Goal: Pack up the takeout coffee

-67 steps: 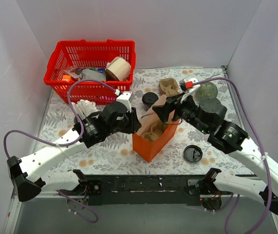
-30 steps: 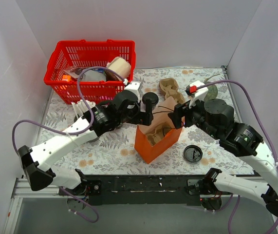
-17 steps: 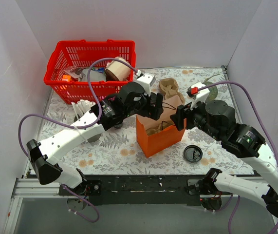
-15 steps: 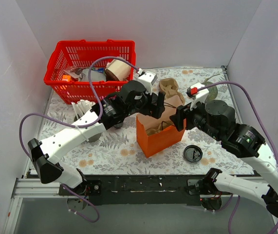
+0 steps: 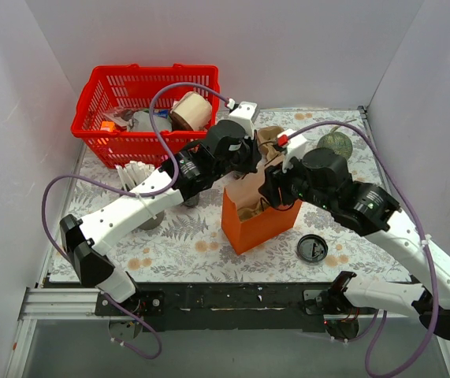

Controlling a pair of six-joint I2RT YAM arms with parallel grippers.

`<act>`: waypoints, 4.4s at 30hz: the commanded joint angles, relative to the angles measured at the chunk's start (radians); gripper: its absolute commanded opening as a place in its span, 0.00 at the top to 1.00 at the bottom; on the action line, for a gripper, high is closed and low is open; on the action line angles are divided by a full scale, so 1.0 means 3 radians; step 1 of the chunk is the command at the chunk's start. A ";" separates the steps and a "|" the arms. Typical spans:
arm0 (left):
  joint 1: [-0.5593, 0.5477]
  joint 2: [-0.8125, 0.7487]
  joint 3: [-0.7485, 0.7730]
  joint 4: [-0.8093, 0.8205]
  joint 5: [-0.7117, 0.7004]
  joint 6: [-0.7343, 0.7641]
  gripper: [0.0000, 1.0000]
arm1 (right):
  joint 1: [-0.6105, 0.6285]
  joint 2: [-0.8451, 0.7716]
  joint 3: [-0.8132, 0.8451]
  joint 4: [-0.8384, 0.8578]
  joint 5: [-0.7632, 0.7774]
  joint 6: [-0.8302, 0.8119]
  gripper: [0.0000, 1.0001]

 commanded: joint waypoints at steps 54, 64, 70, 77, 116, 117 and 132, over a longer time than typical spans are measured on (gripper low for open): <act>0.0571 -0.0445 -0.0391 0.0273 0.1492 0.0087 1.00 | -0.1226 0.1645 -0.0103 -0.1494 -0.2179 -0.5772 0.99; 0.0601 -0.0363 -0.0340 0.0313 0.1528 0.0072 1.00 | -0.1099 0.1682 -0.0536 -0.1004 -0.2579 -0.5660 0.99; 0.0617 -0.0312 -0.0304 0.0324 0.1569 0.0041 1.00 | -0.0950 0.1773 -0.0706 -0.0845 -0.2328 -0.5363 0.99; 0.0627 -0.0317 -0.0268 0.0339 0.1595 0.0031 1.00 | -0.0904 0.1855 -0.0936 -0.0574 -0.2180 -0.5021 0.99; 0.0627 -0.0654 -0.0764 0.0329 0.1083 -0.0102 1.00 | -0.0695 0.0833 -0.0932 0.0367 -0.1750 -0.3926 0.94; 0.0627 -0.0659 -0.0769 0.0324 0.1078 -0.0107 1.00 | -0.0695 0.0762 -0.0911 0.0397 -0.1745 -0.3896 0.93; 0.0627 -0.0864 -0.0815 0.0114 0.0874 -0.0102 1.00 | -0.0700 -0.0409 -0.0763 0.2084 -0.0876 -0.1769 0.03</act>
